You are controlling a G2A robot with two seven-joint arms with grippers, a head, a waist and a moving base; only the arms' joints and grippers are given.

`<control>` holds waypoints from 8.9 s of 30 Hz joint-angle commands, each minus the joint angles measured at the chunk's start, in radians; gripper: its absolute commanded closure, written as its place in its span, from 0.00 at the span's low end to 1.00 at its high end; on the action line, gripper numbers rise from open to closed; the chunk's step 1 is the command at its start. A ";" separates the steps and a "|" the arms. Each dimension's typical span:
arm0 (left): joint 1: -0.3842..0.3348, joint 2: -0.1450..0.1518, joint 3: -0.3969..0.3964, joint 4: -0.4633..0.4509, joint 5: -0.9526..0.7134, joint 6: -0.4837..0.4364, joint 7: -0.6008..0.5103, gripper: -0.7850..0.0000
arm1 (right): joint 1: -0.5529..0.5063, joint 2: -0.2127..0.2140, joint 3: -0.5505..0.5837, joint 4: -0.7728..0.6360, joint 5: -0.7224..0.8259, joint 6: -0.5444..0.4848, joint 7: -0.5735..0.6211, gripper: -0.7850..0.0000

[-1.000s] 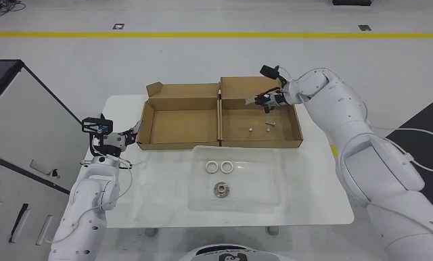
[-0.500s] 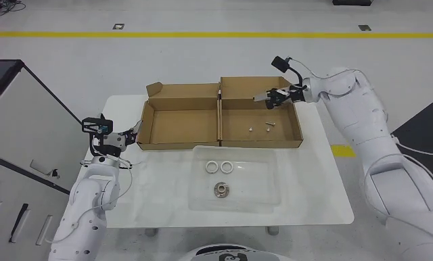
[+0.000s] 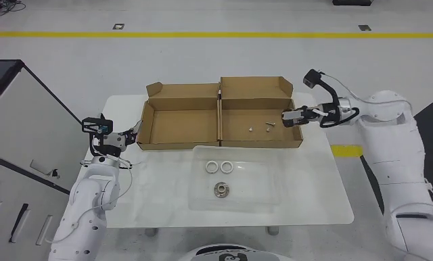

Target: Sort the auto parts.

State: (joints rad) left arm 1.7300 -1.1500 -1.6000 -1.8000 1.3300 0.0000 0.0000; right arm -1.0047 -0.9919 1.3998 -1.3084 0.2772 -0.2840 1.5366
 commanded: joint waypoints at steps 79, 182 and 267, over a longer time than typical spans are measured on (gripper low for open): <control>-0.803 0.039 0.900 -0.205 -0.450 -0.319 -1.501 0.00 | -0.107 0.160 0.044 -0.062 0.338 -0.001 -0.001 0.00; -1.044 -0.150 1.373 0.217 -0.584 -0.289 -1.531 0.51 | -0.107 0.160 0.044 -0.062 0.338 -0.001 -0.001 0.00; -1.041 -0.181 1.358 0.297 -0.584 -0.320 -1.500 1.00 | -0.107 0.160 0.044 -0.062 0.338 -0.001 -0.001 0.00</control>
State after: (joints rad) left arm 0.6897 -1.3319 -0.2395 -1.4978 0.7494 -0.3206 -1.4995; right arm -1.1121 -0.8317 1.4441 -1.3703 0.6148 -0.2846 1.5359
